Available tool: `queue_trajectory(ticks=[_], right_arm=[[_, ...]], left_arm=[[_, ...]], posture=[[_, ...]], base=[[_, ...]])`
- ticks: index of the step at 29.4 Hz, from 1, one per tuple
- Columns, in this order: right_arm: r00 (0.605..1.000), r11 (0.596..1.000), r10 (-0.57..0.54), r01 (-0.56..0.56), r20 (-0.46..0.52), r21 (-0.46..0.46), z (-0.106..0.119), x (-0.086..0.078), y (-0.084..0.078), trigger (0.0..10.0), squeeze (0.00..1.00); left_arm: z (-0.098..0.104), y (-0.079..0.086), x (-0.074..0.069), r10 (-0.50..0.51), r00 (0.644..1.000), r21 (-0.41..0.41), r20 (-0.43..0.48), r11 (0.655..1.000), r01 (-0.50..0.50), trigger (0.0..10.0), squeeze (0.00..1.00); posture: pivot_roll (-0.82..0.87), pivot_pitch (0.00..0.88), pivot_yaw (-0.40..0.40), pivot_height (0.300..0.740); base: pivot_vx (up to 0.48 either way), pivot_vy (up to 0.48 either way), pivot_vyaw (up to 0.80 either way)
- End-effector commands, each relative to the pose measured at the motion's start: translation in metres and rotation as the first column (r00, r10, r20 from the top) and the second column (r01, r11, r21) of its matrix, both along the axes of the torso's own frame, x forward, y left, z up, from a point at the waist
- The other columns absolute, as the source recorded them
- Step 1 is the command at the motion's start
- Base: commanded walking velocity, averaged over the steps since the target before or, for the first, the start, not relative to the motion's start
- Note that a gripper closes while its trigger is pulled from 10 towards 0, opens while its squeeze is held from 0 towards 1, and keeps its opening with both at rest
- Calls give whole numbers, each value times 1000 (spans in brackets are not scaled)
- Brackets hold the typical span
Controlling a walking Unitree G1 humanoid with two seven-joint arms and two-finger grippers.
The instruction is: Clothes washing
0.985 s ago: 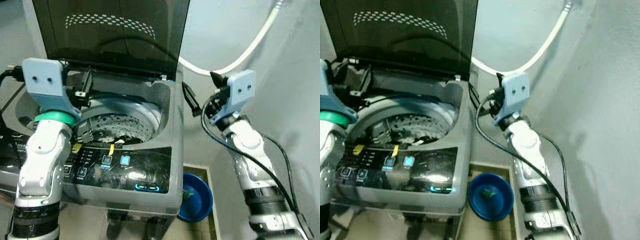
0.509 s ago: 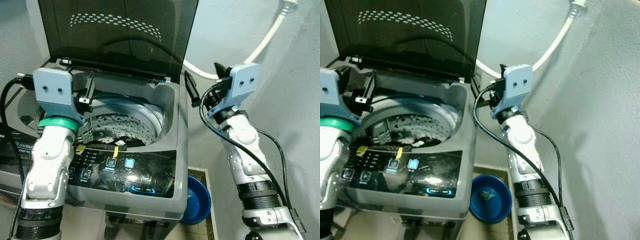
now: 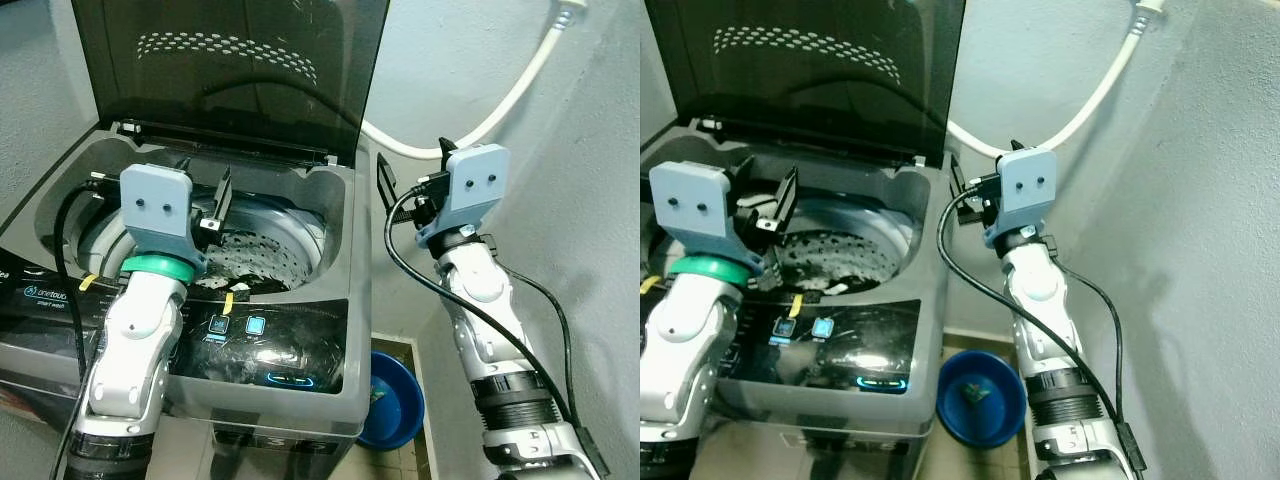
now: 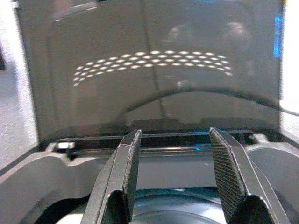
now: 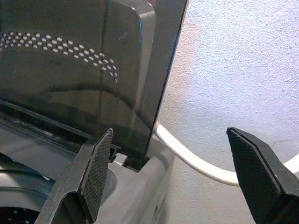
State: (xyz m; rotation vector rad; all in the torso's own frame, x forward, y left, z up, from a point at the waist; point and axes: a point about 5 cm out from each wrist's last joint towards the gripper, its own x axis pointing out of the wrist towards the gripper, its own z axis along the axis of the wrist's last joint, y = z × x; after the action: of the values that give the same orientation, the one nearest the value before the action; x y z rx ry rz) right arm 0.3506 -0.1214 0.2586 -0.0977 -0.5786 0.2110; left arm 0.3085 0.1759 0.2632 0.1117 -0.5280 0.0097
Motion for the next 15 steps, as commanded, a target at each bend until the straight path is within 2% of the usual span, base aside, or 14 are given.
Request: queue_trajectory(ticks=[1,5,15], right_arm=[[1000,1000,-5,5,-20,7,-5,0,-2,10000,0],[1000,999,4,-3,-31,35,-5,1,0,10000,0],[1000,999,0,1,-29,37,-6,0,0,10000,0]], left_arm=[[-2,2,1,7,1000,-7,-4,1000,-7,10000,0],[2,9,5,30,1000,-12,7,999,-30,10000,0],[1,8,4,34,999,-12,4,999,-34,10000,0]], posture=[[108,0,-35,740],[108,0,-36,740],[100,0,-38,740]], base=[[0,0,0],[0,0,0],[0,0,0]])
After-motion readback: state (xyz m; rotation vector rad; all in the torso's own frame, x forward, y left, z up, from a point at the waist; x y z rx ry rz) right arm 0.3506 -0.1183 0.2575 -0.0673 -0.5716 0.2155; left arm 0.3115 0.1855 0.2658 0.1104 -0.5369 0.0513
